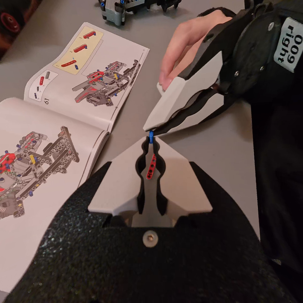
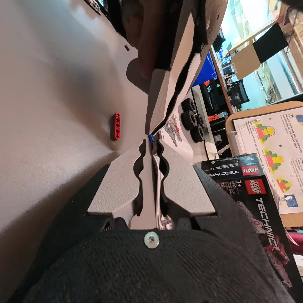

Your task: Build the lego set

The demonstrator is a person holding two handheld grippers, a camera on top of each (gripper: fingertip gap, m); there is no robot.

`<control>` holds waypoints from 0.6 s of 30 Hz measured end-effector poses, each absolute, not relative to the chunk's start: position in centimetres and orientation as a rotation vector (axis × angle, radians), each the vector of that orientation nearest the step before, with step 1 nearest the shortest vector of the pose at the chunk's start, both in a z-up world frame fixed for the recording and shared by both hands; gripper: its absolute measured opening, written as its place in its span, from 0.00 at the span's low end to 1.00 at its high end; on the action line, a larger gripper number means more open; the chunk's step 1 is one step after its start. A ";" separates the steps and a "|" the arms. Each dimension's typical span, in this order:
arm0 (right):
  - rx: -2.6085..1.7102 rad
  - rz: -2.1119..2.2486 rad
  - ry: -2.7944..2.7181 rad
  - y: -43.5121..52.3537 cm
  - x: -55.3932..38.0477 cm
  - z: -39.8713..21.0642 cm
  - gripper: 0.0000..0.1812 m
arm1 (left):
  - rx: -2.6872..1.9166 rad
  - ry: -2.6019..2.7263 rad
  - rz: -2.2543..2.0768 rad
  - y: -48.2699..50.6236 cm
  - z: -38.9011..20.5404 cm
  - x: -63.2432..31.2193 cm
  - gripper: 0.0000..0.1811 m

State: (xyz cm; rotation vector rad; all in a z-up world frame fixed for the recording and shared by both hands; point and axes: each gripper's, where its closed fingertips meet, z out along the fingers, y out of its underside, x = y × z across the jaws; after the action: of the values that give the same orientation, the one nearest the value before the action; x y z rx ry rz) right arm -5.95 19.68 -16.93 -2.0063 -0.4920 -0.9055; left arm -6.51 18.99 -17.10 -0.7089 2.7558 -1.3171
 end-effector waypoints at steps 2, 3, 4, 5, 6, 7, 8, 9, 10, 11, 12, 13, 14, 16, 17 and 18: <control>-2.009 -0.914 -0.503 19.7 -6.0 -16.9 0.02 | -0.726 2.752 -1.315 19.0 -17.1 -6.4 0.01; -2.016 -0.921 -0.507 19.7 -5.9 -17.0 0.02 | -0.729 2.745 -1.315 19.0 -17.1 -6.3 0.01; -2.023 -0.932 -0.511 19.7 -5.8 -17.1 0.02 | -0.728 2.728 -1.322 18.9 -16.9 -6.2 0.01; -2.028 -0.939 -0.495 19.6 -5.7 -17.0 0.01 | -0.725 2.703 -1.337 18.9 -16.7 -6.0 0.01; -2.029 -0.933 -0.461 19.6 -5.5 -16.8 0.01 | -0.714 2.673 -1.360 18.8 -16.3 -5.7 0.01; -2.024 -0.919 -0.421 19.6 -5.3 -16.6 0.01 | -0.695 2.640 -1.392 18.7 -15.9 -5.5 0.02; -2.009 -0.901 -0.377 19.5 -5.1 -16.2 0.01 | -0.678 2.608 -1.428 18.7 -15.4 -5.4 0.02; -1.991 -0.867 -0.327 19.4 -5.0 -15.8 0.01 | -0.659 2.583 -1.463 18.6 -15.0 -5.3 0.02; -1.973 -0.810 -0.274 19.4 -5.0 -15.5 0.01 | -0.639 2.564 -1.490 18.5 -14.7 -5.3 0.02; -1.953 -0.749 -0.227 19.4 -5.1 -15.2 0.01 | -0.624 2.545 -1.512 18.5 -14.4 -5.3 0.03; -1.929 -0.703 -0.188 19.4 -5.1 -14.8 0.01 | -0.619 2.526 -1.532 18.5 -14.2 -5.2 0.03; -1.913 -0.673 -0.162 19.4 -5.1 -14.6 0.01 | -0.614 2.518 -1.544 18.5 -14.1 -5.3 0.04; -1.902 -0.651 -0.152 19.4 -5.2 -14.4 0.01 | -0.608 2.509 -1.551 18.5 -14.0 -5.3 0.04; -1.889 -0.648 -0.137 19.4 -5.1 -14.2 0.01 | -0.601 2.492 -1.558 18.6 -13.8 -5.2 0.04; -1.885 -0.648 -0.137 19.4 -5.2 -14.1 0.01 | -0.592 2.488 -1.559 18.6 -13.7 -5.2 0.04; -1.882 -0.640 -0.133 19.4 -5.2 -14.1 0.01 | -0.588 2.485 -1.551 18.7 -13.8 -5.2 0.05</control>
State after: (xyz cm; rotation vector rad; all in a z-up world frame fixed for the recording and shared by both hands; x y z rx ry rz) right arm -5.18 19.45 -14.08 -1.8824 -0.1331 -0.6397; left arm -5.16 18.75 -13.78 -0.5876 2.4847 -1.5506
